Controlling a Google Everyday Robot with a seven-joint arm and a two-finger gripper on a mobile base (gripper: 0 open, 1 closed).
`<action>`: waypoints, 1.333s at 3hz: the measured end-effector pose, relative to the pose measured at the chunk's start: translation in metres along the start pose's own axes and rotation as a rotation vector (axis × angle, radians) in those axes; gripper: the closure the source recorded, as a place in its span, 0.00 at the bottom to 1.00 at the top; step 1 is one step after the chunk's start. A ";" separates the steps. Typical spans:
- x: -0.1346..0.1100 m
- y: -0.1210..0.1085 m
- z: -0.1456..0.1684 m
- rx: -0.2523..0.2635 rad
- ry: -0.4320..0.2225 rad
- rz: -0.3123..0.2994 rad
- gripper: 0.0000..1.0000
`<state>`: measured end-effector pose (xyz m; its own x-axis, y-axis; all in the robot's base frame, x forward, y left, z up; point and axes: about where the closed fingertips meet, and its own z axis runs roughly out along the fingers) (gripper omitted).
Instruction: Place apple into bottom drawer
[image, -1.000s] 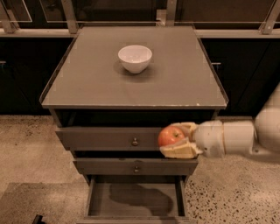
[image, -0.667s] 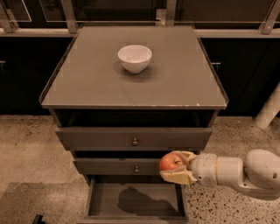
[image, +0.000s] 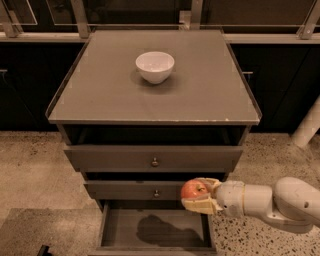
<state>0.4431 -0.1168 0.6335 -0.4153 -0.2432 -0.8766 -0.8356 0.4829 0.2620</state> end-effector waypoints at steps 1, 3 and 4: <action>0.051 -0.020 0.039 -0.009 0.007 0.091 1.00; 0.107 -0.033 0.082 -0.039 0.024 0.205 1.00; 0.112 -0.035 0.085 -0.038 0.031 0.214 1.00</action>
Offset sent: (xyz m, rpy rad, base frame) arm 0.0229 0.0345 -0.2033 0.0922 0.2977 -0.0767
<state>0.4564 -0.0892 0.4919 -0.5952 -0.1647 -0.7865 -0.7397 0.4947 0.4562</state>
